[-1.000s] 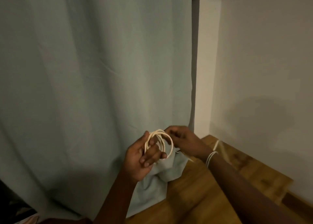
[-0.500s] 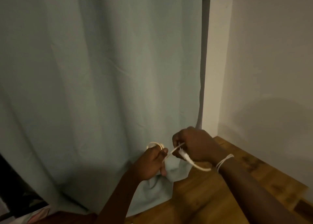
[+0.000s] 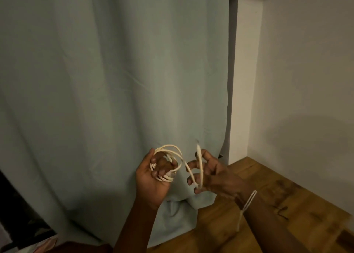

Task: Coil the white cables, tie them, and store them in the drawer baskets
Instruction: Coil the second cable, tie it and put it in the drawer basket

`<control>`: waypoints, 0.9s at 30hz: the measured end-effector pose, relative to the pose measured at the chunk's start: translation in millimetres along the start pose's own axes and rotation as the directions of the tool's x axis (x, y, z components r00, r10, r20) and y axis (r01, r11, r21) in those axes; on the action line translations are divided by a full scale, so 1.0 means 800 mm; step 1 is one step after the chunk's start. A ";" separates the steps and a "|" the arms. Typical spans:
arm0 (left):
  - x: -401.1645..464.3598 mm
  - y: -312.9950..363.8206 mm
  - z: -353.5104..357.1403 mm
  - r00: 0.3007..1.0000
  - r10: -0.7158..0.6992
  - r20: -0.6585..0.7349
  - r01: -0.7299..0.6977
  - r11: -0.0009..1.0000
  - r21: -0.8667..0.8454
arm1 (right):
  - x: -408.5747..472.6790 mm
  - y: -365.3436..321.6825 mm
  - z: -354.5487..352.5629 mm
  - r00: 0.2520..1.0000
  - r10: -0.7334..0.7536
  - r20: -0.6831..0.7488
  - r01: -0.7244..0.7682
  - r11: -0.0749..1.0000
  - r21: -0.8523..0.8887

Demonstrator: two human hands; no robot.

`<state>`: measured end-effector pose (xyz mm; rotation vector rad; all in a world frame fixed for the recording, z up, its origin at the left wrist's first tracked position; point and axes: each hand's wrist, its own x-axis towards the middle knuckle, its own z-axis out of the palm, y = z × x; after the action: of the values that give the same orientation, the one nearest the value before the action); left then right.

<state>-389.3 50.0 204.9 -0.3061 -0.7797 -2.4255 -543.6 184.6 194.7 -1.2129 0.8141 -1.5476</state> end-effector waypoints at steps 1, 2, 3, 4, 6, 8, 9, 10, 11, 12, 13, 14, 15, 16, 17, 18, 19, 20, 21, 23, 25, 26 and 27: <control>0.000 0.004 0.007 0.998 0.039 -0.042 -0.039 0.999 0.013 | -0.002 0.003 0.000 1.000 0.012 -0.021 -0.014 0.997 -0.079; 0.000 0.007 0.014 0.995 0.059 -0.077 -0.054 0.997 0.059 | -0.003 0.006 0.002 0.998 -0.013 -0.060 0.002 0.984 -0.179; 0.001 0.009 0.020 0.992 0.054 -0.110 -0.041 0.992 0.116 | -0.002 0.007 0.004 0.993 -0.063 -0.099 0.034 0.962 -0.272; 0.002 0.009 0.024 0.990 0.036 -0.137 -0.013 0.986 0.166 | -0.001 0.006 0.008 0.983 -0.128 -0.129 0.074 0.931 -0.358; 0.001 0.008 0.024 0.989 -0.007 -0.148 0.042 0.972 0.231 | 0.002 -0.002 0.015 0.958 -0.245 -0.149 0.138 0.851 -0.507; 0.000 0.008 0.021 0.991 -0.035 -0.126 0.073 0.948 0.309 | 0.003 -0.011 0.016 0.947 -0.292 -0.130 0.163 0.792 -0.588; 0.000 0.008 0.019 0.992 -0.034 -0.123 0.076 0.933 0.351 | 0.003 -0.014 0.016 0.944 -0.311 -0.113 0.176 0.761 -0.624; 0.000 0.009 0.016 0.992 -0.030 -0.127 0.076 0.922 0.379 | 0.003 -0.014 0.015 0.931 -0.347 -0.112 0.187 0.717 -0.671; 0.000 0.010 0.014 0.991 -0.031 -0.127 0.079 0.917 0.390 | 0.004 -0.013 0.015 0.899 -0.415 -0.141 0.190 0.659 -0.728; 0.000 0.011 0.013 0.991 -0.034 -0.128 0.083 0.915 0.394 | 0.006 -0.010 0.012 0.844 -0.496 -0.201 0.175 0.610 -0.773; -0.001 0.012 0.011 0.991 -0.038 -0.131 0.087 0.914 0.395 | 0.008 -0.008 0.011 0.773 -0.566 -0.287 0.140 0.594 -0.792; -0.002 0.012 0.010 0.990 -0.044 -0.133 0.094 0.910 0.404 | 0.009 -0.008 0.013 0.709 -0.594 -0.381 0.104 0.622 -0.776; -0.003 0.012 0.008 0.989 -0.052 -0.137 0.104 0.904 0.414 | 0.009 -0.010 0.015 0.673 -0.585 -0.452 0.087 0.670 -0.738; -0.003 0.011 0.006 0.988 -0.055 -0.141 0.110 0.901 0.419 | 0.009 -0.011 0.018 0.677 -0.555 -0.482 0.089 0.713 -0.695; -0.004 0.010 0.004 0.988 -0.055 -0.144 0.110 0.904 0.414 | 0.008 -0.011 0.020 0.715 -0.517 -0.471 0.096 0.740 -0.666; -0.003 0.010 0.001 0.988 -0.053 -0.146 0.107 0.912 0.396 | 0.007 -0.009 0.021 0.756 -0.481 -0.444 0.088 0.747 -0.659; -0.001 0.010 -0.001 0.987 -0.051 -0.151 0.104 0.923 0.370 | 0.005 -0.007 0.024 0.790 -0.459 -0.407 0.086 0.739 -0.668; 0.001 0.010 -0.003 0.986 -0.051 -0.158 0.103 0.934 0.342 | 0.004 -0.001 0.024 0.814 -0.448 -0.371 0.084 0.721 -0.688; 0.004 0.008 -0.006 0.986 -0.052 -0.161 0.102 0.943 0.317 | 0.003 0.007 0.025 0.837 -0.439 -0.327 0.086 0.696 -0.713; 0.007 -0.001 -0.009 0.983 -0.041 -0.181 0.103 0.931 0.351 | 0.002 0.027 0.029 0.892 -0.392 -0.224 0.085 0.632 -0.770; 0.005 -0.016 -0.013 0.979 -0.010 -0.204 0.113 0.857 0.502 | 0.003 0.040 0.037 0.947 -0.298 -0.121 0.077 0.573 -0.816; 0.001 -0.025 -0.014 0.977 0.010 -0.211 0.123 0.786 0.606 | 0.003 0.038 0.041 0.963 -0.257 -0.078 0.081 0.553 -0.829; -0.002 -0.032 -0.016 0.977 0.024 -0.211 0.135 0.698 0.704 | 0.003 0.033 0.043 0.972 -0.232 -0.040 0.097 0.549 -0.830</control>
<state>-403.1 60.6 182.2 0.2825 -1.5675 -1.9505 -503.1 176.6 180.9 -1.9055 1.6990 -1.4207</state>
